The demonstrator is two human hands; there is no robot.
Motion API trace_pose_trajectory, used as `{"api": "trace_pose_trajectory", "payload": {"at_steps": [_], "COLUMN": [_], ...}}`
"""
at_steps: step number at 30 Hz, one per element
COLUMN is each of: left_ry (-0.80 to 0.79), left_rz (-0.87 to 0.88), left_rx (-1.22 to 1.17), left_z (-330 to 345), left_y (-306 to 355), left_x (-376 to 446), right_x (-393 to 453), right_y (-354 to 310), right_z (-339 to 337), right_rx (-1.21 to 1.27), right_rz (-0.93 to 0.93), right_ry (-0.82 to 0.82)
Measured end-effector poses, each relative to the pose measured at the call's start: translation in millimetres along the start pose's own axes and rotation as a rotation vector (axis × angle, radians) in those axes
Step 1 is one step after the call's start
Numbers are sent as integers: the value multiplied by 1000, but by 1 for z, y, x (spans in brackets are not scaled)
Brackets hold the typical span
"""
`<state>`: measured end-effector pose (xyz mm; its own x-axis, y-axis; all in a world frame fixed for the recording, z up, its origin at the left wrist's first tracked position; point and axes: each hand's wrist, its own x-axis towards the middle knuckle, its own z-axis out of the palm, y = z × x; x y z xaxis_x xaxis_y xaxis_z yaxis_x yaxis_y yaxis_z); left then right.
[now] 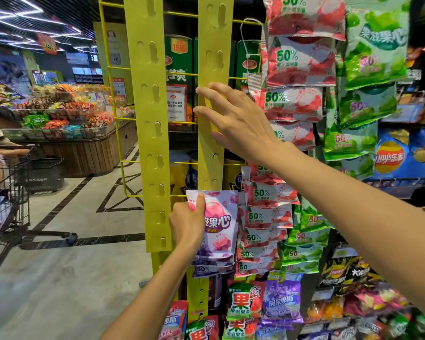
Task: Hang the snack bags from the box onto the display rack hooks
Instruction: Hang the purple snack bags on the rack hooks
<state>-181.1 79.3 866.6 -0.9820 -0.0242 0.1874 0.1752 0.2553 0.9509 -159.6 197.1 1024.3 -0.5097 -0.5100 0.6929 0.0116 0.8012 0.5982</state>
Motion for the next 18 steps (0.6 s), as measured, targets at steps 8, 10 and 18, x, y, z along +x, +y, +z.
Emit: {"api": "trace_pose_trajectory", "payload": {"at_steps": [8,10,18], "left_ry": [-44,-55,-12], "left_rz": [105,90,49], "left_rx": [-230,-353,-419], "left_z": [-8,-8,3], "left_y": [13,18,22], "left_x": [-7,-7,-7], "right_x": [0,0,0], "right_y": [0,1,2], "right_z": [0,1,2], "right_rx": [7,10,14], "right_rz": [0,-2,-6], "right_ry": [9,9,15]}}
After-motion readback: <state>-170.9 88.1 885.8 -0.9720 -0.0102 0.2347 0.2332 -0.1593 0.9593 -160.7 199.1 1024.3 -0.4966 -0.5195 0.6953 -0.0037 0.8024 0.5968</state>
